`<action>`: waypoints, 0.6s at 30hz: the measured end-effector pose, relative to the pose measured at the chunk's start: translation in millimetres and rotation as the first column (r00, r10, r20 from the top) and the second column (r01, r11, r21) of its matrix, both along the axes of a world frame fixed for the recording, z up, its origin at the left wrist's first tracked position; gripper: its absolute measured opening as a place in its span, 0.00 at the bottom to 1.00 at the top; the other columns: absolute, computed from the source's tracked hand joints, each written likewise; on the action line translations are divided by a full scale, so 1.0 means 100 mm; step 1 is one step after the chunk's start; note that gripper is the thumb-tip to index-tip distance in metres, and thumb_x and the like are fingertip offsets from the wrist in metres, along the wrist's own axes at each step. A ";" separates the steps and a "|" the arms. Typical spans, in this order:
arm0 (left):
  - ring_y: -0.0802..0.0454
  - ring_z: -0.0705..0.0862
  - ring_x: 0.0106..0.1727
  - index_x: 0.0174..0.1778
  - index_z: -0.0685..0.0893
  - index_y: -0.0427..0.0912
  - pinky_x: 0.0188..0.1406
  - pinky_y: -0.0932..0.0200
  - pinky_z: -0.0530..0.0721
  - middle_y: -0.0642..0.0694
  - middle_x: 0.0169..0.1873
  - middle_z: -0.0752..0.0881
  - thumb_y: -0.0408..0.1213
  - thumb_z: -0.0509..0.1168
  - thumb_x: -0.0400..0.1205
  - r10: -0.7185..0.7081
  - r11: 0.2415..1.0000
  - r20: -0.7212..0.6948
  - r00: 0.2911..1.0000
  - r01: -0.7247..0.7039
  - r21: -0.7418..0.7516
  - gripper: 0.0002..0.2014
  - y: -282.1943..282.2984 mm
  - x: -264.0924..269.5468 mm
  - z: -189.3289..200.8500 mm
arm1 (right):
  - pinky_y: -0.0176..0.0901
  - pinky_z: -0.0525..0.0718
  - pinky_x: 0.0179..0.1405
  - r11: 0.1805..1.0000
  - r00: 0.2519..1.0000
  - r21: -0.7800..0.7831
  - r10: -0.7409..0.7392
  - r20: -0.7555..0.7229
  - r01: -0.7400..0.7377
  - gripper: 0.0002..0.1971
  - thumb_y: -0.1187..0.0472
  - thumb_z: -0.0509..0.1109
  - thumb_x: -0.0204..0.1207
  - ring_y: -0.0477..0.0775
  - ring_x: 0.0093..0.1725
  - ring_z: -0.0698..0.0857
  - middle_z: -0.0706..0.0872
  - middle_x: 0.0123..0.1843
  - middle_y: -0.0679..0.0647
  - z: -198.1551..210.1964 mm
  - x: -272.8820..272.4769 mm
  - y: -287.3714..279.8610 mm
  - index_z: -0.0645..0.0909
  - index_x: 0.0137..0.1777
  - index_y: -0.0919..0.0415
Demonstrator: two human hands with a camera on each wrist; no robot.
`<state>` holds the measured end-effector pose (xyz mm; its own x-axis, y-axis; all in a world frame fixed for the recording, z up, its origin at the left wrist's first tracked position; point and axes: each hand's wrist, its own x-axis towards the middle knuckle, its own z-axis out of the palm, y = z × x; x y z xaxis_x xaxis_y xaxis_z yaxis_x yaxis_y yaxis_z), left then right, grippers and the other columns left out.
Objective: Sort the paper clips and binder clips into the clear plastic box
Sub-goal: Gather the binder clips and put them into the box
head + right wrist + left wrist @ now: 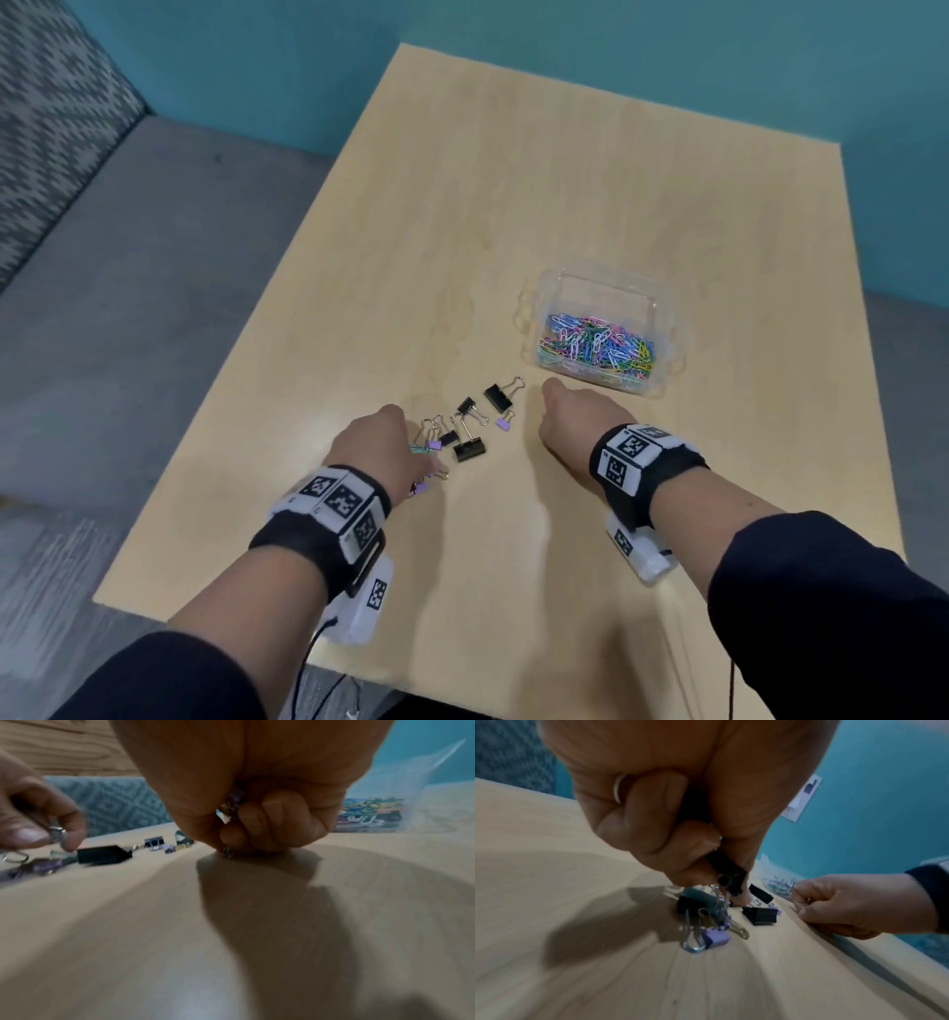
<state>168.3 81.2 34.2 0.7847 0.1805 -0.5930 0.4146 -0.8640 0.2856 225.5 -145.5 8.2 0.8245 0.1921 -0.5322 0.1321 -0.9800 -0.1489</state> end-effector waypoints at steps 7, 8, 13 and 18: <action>0.54 0.79 0.28 0.39 0.71 0.44 0.21 0.62 0.69 0.50 0.29 0.81 0.46 0.72 0.72 -0.048 0.993 -0.110 0.993 0.059 0.102 0.15 -0.18 0.15 0.04 | 0.48 0.71 0.28 0.994 0.994 -0.002 0.107 -0.011 -0.107 0.06 0.63 0.56 0.76 0.59 0.33 0.76 0.74 0.32 0.54 0.15 -0.06 -0.13 0.67 0.51 0.59; 0.54 0.80 0.28 0.38 0.72 0.44 0.20 0.62 0.69 0.51 0.28 0.81 0.44 0.72 0.72 -0.064 0.992 -0.118 0.991 0.076 0.103 0.14 -0.20 0.17 0.05 | 0.48 0.71 0.28 0.997 1.000 0.076 0.028 -0.011 -0.027 0.02 0.62 0.56 0.76 0.57 0.33 0.75 0.76 0.33 0.54 0.23 -0.02 -0.17 0.68 0.47 0.58; 0.55 0.77 0.22 0.29 0.76 0.44 0.17 0.66 0.70 0.50 0.19 0.83 0.37 0.69 0.72 -0.029 1.000 -0.165 0.986 0.028 -0.005 0.09 -0.17 0.22 0.08 | 0.45 0.72 0.29 0.773 0.900 0.509 -0.435 -0.009 0.378 0.06 0.66 0.61 0.74 0.55 0.28 0.75 0.80 0.29 0.57 0.57 0.64 -0.49 0.79 0.38 0.64; 0.52 0.67 0.20 0.23 0.69 0.42 0.20 0.61 0.63 0.50 0.17 0.70 0.45 0.74 0.67 0.022 0.998 -0.071 0.997 -0.027 -0.062 0.20 0.06 0.21 0.06 | 0.39 0.59 0.25 0.310 0.556 0.512 -0.703 -0.443 0.801 0.09 0.70 0.57 0.77 0.51 0.22 0.61 0.69 0.25 0.55 0.64 1.20 -0.67 0.75 0.37 0.62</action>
<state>189.4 87.6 40.2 0.7363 0.1597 -0.6576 0.4565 -0.8345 0.3085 345.6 -212.0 72.5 0.7308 -0.1798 -0.6585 -0.6782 -0.3013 -0.6703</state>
